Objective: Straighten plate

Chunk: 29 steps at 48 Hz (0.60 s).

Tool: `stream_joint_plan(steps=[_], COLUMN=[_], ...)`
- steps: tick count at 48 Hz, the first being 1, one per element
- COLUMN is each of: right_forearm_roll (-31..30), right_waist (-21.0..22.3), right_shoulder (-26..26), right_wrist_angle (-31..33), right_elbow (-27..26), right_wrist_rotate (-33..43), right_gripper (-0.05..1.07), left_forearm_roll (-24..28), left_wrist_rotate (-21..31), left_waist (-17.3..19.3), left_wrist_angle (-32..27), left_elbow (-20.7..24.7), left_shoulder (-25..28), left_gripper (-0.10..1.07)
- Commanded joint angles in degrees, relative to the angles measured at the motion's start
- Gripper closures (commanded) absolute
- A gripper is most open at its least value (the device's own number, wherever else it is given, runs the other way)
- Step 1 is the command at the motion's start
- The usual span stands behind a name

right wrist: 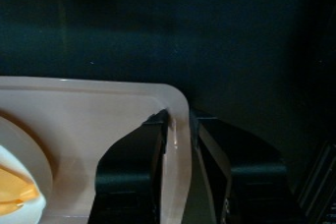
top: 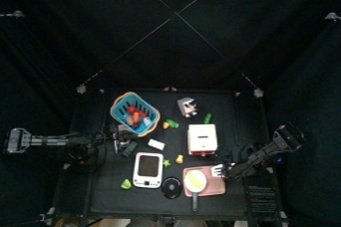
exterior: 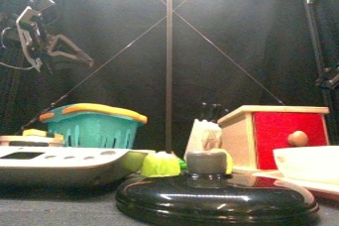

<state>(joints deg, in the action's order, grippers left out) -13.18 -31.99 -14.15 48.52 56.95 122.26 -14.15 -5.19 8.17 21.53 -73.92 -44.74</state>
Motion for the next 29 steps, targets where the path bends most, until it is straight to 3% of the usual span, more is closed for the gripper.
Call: stream_joint_plan(steps=[1, 18, 29], right_forearm_roll=[0.1, -0.5, -3.2], right_waist=[-0.1, -0.1, -0.1], right_shoulder=[-0.5, -0.9, -3.0], right_wrist_angle=[0.0, 1.1, 4.5], right_elbow=[-0.6, -1.1, -2.1], right_wrist_rotate=[0.1, -0.2, -0.4], right_gripper=[0.38, 0.13, 0.11], left_forearm_roll=[0.1, 0.1, 0.1], left_wrist_rotate=[0.0, 0.0, 0.0], left_waist=[0.0, 0.0, -0.1], left_wrist_angle=[0.2, 0.2, 0.2], left_elbow=[0.8, 0.7, 0.7], left_shoulder=[0.1, 0.1, 0.1], left_gripper=[0.67, 0.67, 0.67])
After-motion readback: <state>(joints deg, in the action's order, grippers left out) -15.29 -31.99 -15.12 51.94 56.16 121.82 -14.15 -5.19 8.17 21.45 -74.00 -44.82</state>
